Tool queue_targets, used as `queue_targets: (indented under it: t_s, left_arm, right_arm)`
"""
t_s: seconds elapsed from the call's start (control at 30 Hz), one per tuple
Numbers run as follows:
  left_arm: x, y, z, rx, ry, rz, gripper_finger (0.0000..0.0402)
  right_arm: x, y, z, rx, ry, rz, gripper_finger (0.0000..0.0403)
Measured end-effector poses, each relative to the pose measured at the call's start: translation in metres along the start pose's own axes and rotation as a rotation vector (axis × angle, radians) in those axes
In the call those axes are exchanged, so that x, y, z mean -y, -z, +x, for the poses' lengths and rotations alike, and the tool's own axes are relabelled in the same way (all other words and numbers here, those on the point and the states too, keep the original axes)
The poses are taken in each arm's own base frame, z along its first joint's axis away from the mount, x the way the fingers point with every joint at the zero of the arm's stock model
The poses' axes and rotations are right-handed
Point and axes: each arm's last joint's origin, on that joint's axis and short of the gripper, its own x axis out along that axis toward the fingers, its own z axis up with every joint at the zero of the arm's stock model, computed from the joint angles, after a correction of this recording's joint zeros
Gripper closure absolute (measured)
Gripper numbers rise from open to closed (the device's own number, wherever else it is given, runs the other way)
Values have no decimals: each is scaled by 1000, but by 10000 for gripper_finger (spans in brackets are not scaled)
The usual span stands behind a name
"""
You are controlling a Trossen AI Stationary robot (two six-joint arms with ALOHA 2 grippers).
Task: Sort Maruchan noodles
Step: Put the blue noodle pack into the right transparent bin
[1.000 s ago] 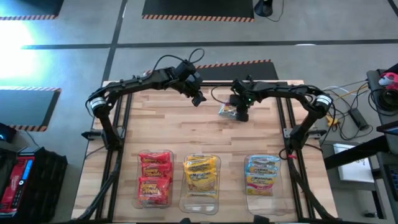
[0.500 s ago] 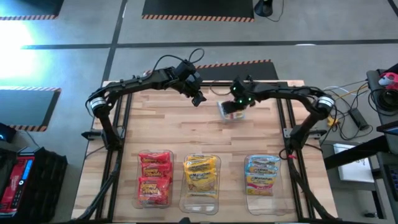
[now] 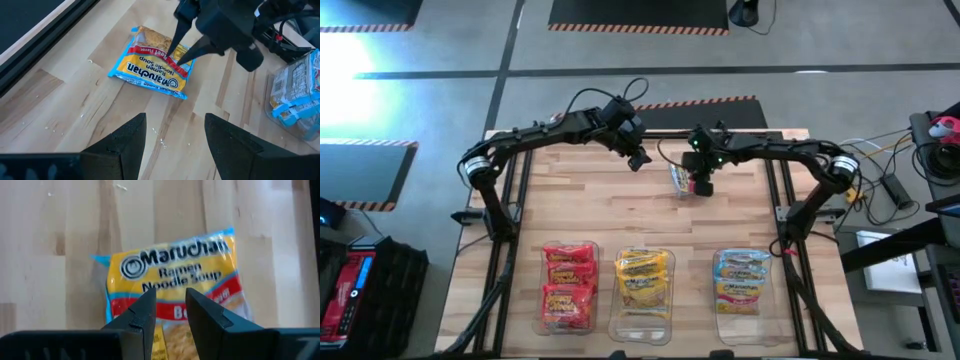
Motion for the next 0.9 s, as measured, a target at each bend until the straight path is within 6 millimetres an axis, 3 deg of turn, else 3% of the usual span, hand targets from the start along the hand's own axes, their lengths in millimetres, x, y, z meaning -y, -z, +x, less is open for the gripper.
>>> queue_targets:
  t_s: [0.37,0.57,0.77,0.9]
  left_arm:
    - [0,2,-1,-21,-3,2,217]
    - [0,9,-2,-93,9,-5,217]
    - [-1,14,-1,-137,7,14,217]
    - [-1,12,-1,-114,10,23,217]
  right_arm:
    - [4,8,31,-115,5,12,307]
    - [3,12,33,-163,56,461,306]
    - [4,13,34,-145,108,1029,305]
    - [7,6,30,-46,102,1195,305]
